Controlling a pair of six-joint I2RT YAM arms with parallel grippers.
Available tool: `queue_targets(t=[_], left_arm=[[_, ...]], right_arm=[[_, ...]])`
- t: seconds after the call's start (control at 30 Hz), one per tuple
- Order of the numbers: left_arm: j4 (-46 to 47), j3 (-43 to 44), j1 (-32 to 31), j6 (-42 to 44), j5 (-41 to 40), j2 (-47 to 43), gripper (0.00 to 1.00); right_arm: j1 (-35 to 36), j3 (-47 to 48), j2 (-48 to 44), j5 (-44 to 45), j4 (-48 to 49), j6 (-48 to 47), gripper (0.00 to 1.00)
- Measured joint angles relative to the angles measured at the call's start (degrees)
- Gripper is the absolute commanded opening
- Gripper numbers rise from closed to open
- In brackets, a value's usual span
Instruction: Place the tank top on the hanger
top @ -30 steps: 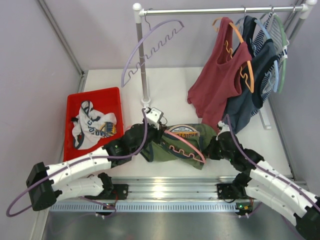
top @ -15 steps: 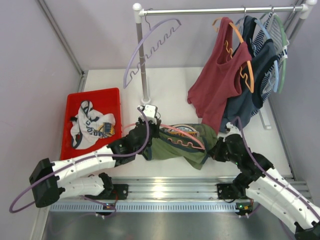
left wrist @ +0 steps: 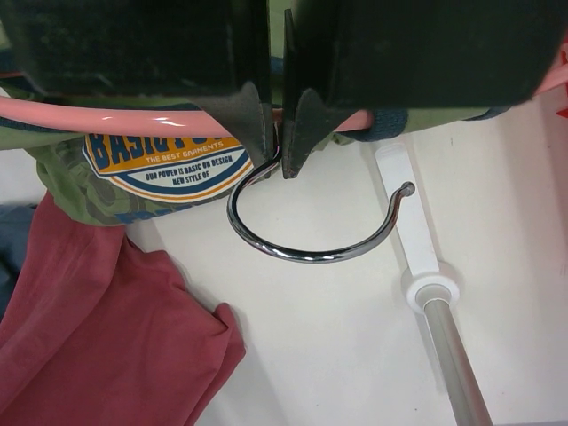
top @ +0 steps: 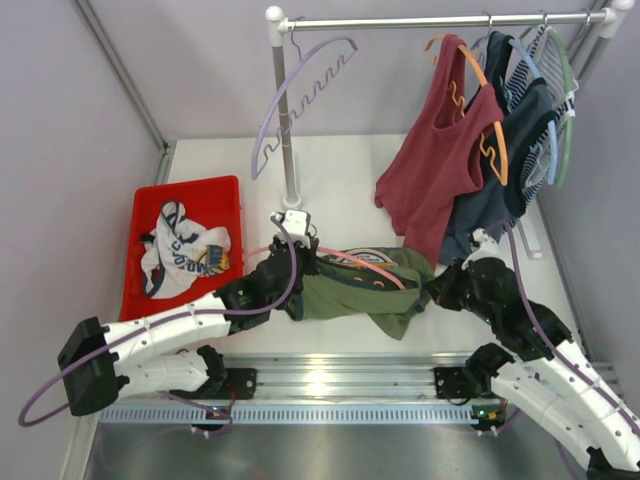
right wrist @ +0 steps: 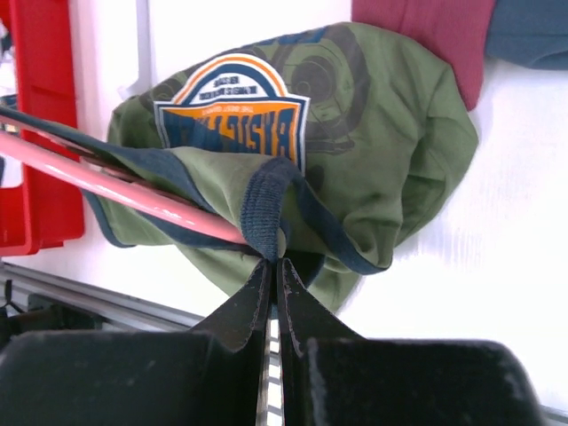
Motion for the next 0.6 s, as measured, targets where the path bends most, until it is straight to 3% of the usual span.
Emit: queue_targets(t=[0.23, 0.6], left_arm=[[0.0, 0.0, 0.0, 0.02, 0.31, 0.9, 0.0], [0.07, 0.68, 0.0, -1.01, 0.87, 4.46, 0.0]], right_arm=[[-0.07, 3.13, 0.74, -6.19, 1.88, -0.74, 0.0], [0.37, 7.58, 9.46, -17.14, 13.42, 0.09, 0.0]])
